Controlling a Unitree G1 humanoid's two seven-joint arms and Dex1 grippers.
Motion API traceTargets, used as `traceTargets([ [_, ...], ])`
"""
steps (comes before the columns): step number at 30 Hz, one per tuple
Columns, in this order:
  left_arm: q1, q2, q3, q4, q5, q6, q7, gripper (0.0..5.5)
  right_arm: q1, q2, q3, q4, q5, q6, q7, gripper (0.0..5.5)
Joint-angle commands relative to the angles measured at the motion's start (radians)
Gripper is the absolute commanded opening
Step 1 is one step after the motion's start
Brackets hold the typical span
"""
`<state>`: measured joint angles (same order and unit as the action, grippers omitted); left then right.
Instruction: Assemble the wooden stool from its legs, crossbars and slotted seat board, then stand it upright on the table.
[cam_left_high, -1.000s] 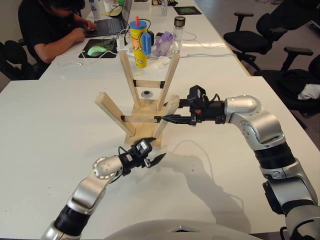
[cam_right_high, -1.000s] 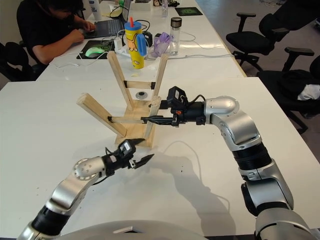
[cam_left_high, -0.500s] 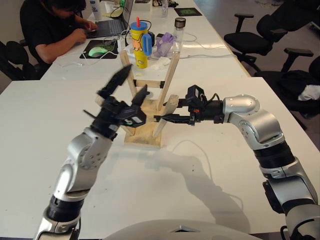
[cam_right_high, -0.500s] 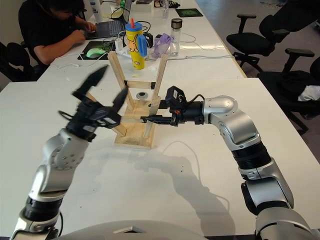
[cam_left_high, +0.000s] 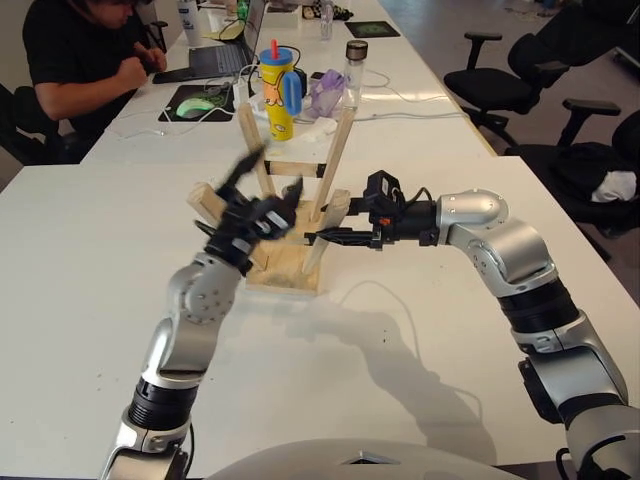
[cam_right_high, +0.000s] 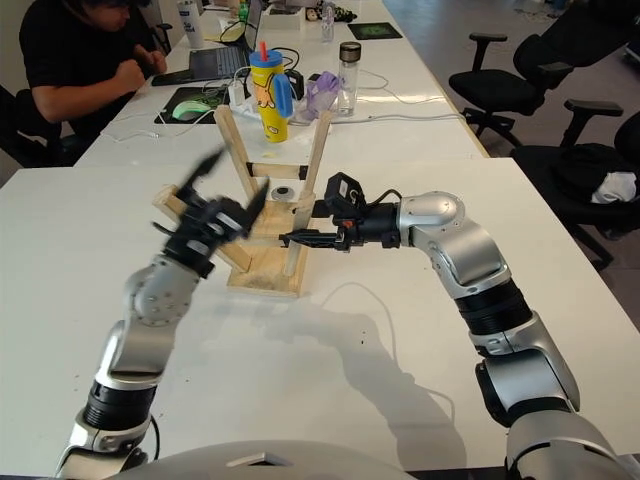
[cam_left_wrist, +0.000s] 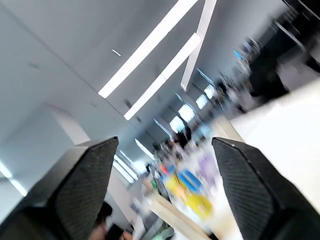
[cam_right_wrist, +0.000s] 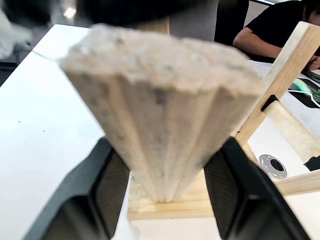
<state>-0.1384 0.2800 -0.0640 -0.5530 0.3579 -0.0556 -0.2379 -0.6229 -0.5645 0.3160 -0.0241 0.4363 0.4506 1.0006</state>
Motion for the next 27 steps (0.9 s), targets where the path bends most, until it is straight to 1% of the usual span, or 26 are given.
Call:
traceTargets([
  [1,0.317,0.046,0.045,0.036,-0.264,-0.13,-0.115,3.52,0.115,0.011,0.04,0.057,-0.057,0.062,-0.027,2.04],
  [3,0.438,0.088,0.044,0.078,-0.353,-0.223,-0.187,3.52,0.115,0.021,0.023,0.07,-0.058,0.053,-0.04,2.04],
  [5,0.485,0.123,0.021,0.126,-0.398,-0.264,-0.252,3.52,0.119,0.03,0.006,0.074,-0.06,0.041,-0.053,2.04],
  [7,0.478,0.121,-0.011,0.174,-0.434,-0.231,-0.288,3.52,0.118,0.041,-0.008,0.077,-0.055,0.032,-0.058,2.04],
  [10,0.426,0.075,-0.051,0.265,-0.459,-0.147,-0.28,3.52,0.105,0.061,-0.02,0.089,-0.052,0.021,-0.061,2.04],
  [13,0.341,0.002,-0.054,0.337,-0.486,-0.041,-0.221,3.08,0.088,0.072,-0.015,0.107,-0.057,0.017,-0.048,2.04],
  [17,0.271,-0.05,-0.047,0.424,-0.485,0.125,-0.153,2.36,0.07,0.078,0.003,0.128,-0.07,0.007,-0.024,2.04],
  [18,0.251,-0.068,-0.041,0.439,-0.491,0.141,-0.138,2.27,0.068,0.08,0.007,0.13,-0.072,0.007,-0.021,2.04],
  [19,0.23,-0.078,-0.043,0.451,-0.487,0.161,-0.127,2.06,0.067,0.082,0.013,0.131,-0.076,0.004,-0.017,2.04],
  [20,0.206,-0.088,-0.048,0.466,-0.48,0.182,-0.113,1.95,0.067,0.084,0.016,0.133,-0.077,0.002,-0.013,2.04],
  [23,0.157,-0.084,-0.096,0.521,-0.415,0.265,-0.096,1.35,0.064,0.092,0.025,0.137,-0.085,-0.008,-0.012,2.04],
  [26,0.139,-0.067,-0.143,0.561,-0.344,0.332,-0.081,1.33,0.068,0.105,0.011,0.129,-0.069,-0.015,-0.018,2.04],
  [27,0.136,-0.055,-0.165,0.574,-0.318,0.361,-0.083,1.33,0.07,0.113,0.0,0.127,-0.06,-0.018,-0.027,2.4],
])
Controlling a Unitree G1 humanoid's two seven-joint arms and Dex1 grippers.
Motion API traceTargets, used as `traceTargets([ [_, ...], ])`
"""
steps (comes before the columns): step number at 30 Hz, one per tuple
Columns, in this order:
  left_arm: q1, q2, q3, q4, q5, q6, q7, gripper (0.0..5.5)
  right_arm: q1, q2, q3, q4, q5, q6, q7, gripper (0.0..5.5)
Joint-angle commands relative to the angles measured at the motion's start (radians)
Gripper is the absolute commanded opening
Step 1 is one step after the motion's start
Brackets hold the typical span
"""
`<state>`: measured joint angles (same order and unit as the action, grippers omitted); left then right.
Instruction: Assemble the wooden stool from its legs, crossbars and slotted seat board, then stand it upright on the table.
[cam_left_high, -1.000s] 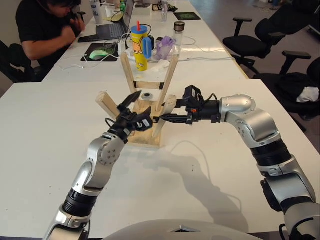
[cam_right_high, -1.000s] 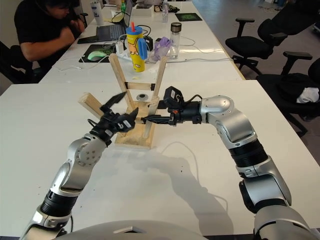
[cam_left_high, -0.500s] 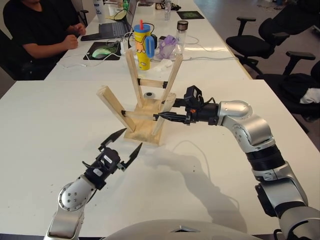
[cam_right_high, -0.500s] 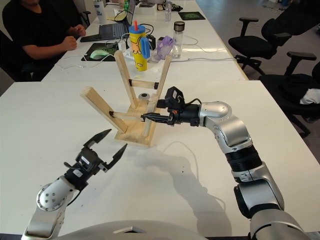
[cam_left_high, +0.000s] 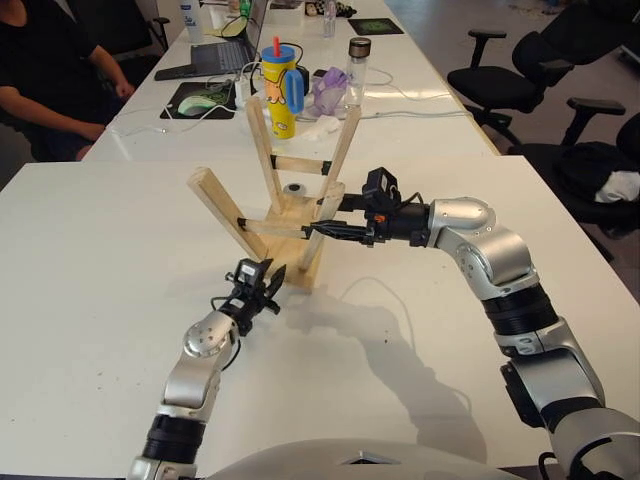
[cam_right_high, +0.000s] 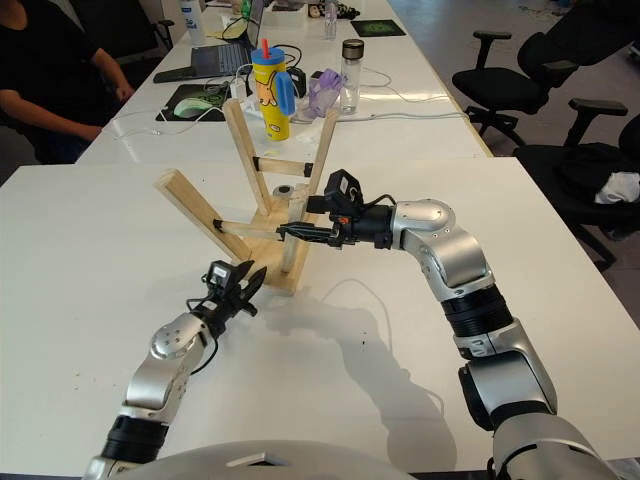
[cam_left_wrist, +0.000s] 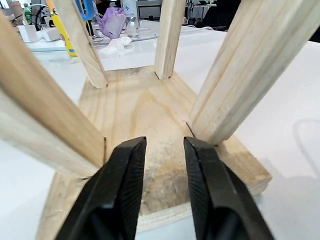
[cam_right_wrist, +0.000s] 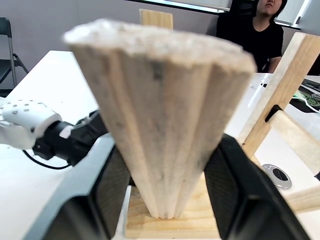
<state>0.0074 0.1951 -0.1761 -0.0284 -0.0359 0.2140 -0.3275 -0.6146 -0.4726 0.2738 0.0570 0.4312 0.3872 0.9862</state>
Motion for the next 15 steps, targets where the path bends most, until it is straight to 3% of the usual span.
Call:
traceTargets([
  [1,-0.003,0.032,-0.059,0.054,0.089,0.116,0.015,1.33,0.068,0.025,0.026,0.037,-0.04,0.049,-0.02,2.47],
  [4,0.028,0.046,-0.068,0.054,0.116,0.167,0.03,1.33,0.083,0.02,-0.009,0.0,-0.048,0.031,-0.036,2.91],
  [6,0.05,0.042,-0.048,0.051,0.113,0.184,0.053,1.33,0.104,-0.018,-0.034,-0.044,-0.041,0.049,-0.024,2.91],
  [11,0.075,0.021,-0.008,0.042,0.072,0.195,0.072,1.33,0.257,-0.231,-0.037,-0.147,-0.068,0.129,0.071,2.91],
  [15,0.091,0.045,0.018,0.02,0.051,0.216,0.052,1.33,0.173,-0.162,-0.249,-0.285,0.204,0.291,-0.001,2.91],
])
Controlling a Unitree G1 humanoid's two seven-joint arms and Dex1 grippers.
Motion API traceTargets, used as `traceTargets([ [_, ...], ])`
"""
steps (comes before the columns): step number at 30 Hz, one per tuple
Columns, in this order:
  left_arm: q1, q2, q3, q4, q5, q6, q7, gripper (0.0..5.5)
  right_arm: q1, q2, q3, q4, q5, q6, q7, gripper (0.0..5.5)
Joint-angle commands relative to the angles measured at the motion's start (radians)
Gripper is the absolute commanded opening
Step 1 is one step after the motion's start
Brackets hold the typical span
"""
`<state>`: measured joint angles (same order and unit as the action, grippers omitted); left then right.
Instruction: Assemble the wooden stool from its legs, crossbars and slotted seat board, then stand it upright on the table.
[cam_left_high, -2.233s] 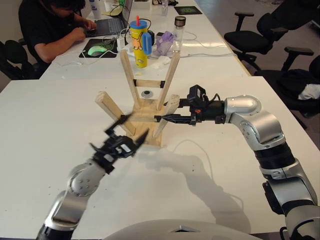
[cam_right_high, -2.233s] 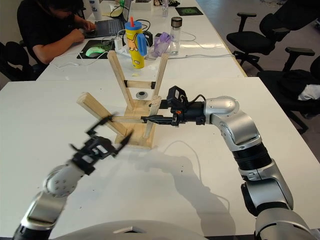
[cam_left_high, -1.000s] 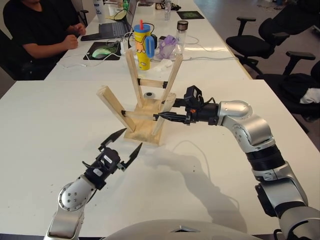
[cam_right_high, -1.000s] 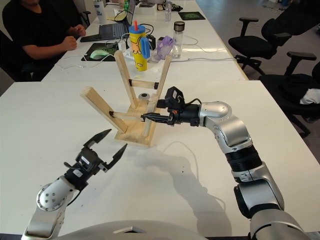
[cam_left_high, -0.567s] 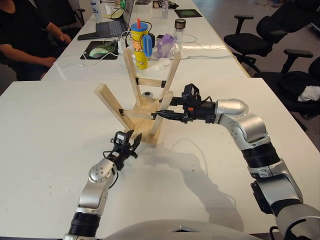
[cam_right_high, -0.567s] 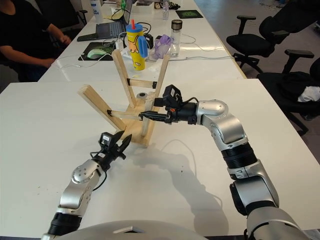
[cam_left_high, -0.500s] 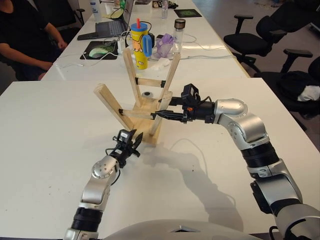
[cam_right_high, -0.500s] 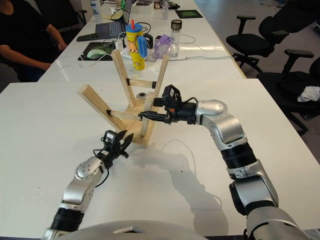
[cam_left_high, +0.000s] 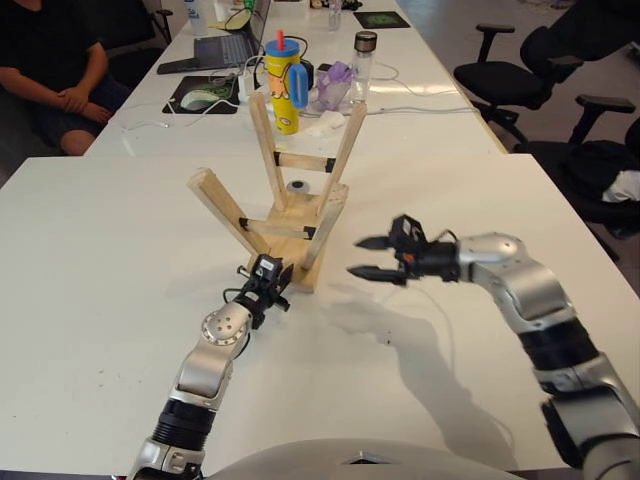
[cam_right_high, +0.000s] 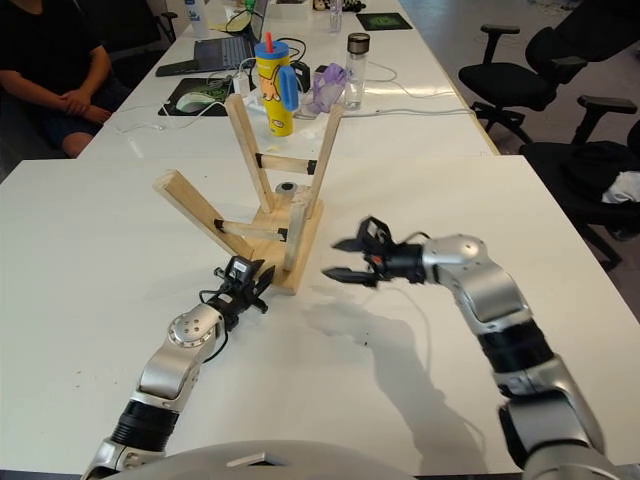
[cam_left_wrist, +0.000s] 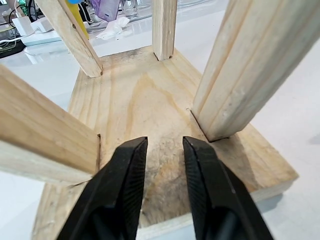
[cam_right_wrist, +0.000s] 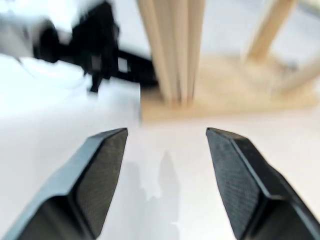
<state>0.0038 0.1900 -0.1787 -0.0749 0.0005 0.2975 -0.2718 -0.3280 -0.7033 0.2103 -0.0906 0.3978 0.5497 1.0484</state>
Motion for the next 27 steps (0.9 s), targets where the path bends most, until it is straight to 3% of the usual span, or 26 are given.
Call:
traceTargets([
  [1,0.098,0.059,0.02,0.068,0.015,0.137,-0.012,1.33,-0.171,0.103,-0.251,-0.16,0.338,0.174,-0.109,2.91],
  [6,0.107,0.069,-0.007,0.102,0.018,0.139,-0.034,1.33,-0.556,0.287,-0.496,-0.157,0.767,0.159,-0.479,2.91],
  [10,0.094,0.056,-0.016,0.119,0.018,0.135,-0.031,1.33,-0.643,0.383,-0.496,-0.138,0.847,0.128,-0.611,2.91],
  [13,0.08,0.047,-0.019,0.131,0.016,0.133,-0.026,1.33,-0.48,0.497,-0.295,-0.094,0.71,0.197,-0.759,2.91],
  [15,0.074,0.04,-0.021,0.132,0.014,0.136,-0.022,1.33,-0.246,0.419,0.071,-0.017,0.459,0.302,-0.8,2.91],
  [16,0.067,0.037,-0.025,0.134,0.013,0.138,-0.022,1.33,-0.14,0.368,0.175,0.026,0.367,0.326,-0.803,2.91],
  [17,0.063,0.036,-0.028,0.132,0.012,0.141,-0.023,1.33,-0.079,0.336,0.205,0.039,0.332,0.338,-0.785,2.91],
  [21,0.077,0.027,-0.021,0.133,0.006,0.141,-0.013,1.33,-0.247,0.393,0.026,0.017,0.371,0.212,-0.724,2.91],
  [24,0.072,0.013,-0.025,0.16,0.005,0.135,-0.007,1.33,-0.451,0.458,-0.228,-0.002,0.551,0.097,-0.698,2.91],
  [27,0.068,0.006,-0.029,0.172,0.006,0.13,-0.001,1.33,-0.612,0.487,-0.436,-0.042,0.877,0.097,-0.719,2.91],
])
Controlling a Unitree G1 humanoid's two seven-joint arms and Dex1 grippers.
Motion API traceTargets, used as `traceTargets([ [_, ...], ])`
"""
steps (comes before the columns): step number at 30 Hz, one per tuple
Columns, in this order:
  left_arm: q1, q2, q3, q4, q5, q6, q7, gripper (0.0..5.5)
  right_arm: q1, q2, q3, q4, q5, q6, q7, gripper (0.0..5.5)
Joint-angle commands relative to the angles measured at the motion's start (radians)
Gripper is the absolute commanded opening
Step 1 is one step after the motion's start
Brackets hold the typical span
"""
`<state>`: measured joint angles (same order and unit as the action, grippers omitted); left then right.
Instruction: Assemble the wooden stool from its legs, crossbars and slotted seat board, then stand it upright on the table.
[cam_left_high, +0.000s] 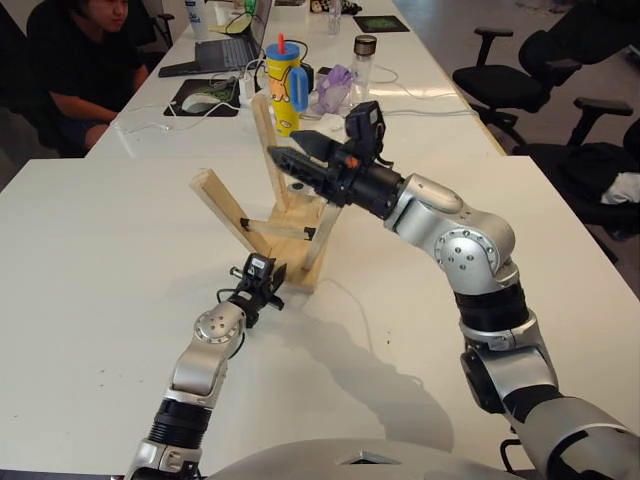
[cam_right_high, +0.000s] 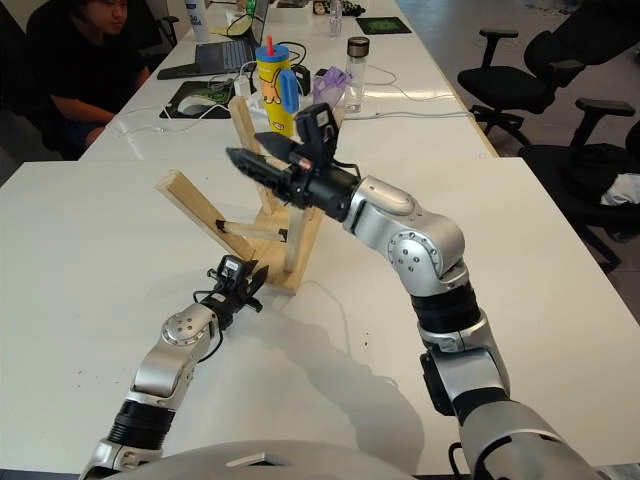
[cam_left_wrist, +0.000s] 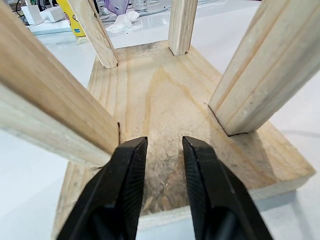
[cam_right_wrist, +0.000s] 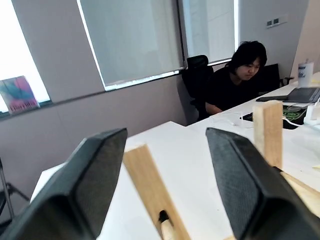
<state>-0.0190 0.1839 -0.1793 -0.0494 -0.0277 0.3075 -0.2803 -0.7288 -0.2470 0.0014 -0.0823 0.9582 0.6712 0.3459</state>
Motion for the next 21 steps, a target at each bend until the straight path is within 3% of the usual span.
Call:
traceTargets([
  [1,0.09,0.011,-0.028,0.148,0.033,0.119,0.011,1.33,-0.245,0.042,-0.272,-0.074,0.437,-0.026,-0.031,2.91],
  [3,0.084,0.006,-0.025,0.158,0.03,0.115,0.016,1.33,-0.245,0.054,-0.285,-0.12,0.553,-0.007,-0.044,2.91],
  [5,0.08,0.001,-0.021,0.164,0.028,0.113,0.02,1.33,-0.148,0.06,-0.184,-0.144,0.499,0.065,-0.065,2.91],
  [6,0.078,-0.001,-0.02,0.166,0.027,0.112,0.021,1.33,-0.067,0.061,-0.077,-0.114,0.397,0.121,-0.115,2.91],
  [9,0.068,-0.009,-0.022,0.168,0.024,0.112,0.025,1.33,0.207,-0.067,0.424,0.085,-0.049,0.249,-0.198,2.91],
  [10,0.056,-0.011,-0.026,0.173,0.024,0.112,0.023,1.33,0.281,-0.112,0.537,0.152,-0.169,0.225,-0.183,2.91],
  [11,0.043,-0.01,-0.031,0.179,0.024,0.113,0.017,1.33,0.323,-0.128,0.561,0.185,-0.231,0.188,-0.171,2.91],
  [14,0.035,0.0,-0.032,0.185,0.024,0.109,0.008,1.33,0.248,-0.042,0.302,0.095,-0.112,0.049,-0.104,2.91],
  [17,0.034,0.002,-0.024,0.204,0.025,0.093,0.014,1.33,0.086,0.026,-0.037,0.049,0.249,0.011,-0.091,2.91],
  [21,0.02,0.002,-0.013,0.2,0.02,0.051,0.017,1.33,-0.016,-0.024,-0.235,0.094,0.448,0.03,-0.052,2.91],
])
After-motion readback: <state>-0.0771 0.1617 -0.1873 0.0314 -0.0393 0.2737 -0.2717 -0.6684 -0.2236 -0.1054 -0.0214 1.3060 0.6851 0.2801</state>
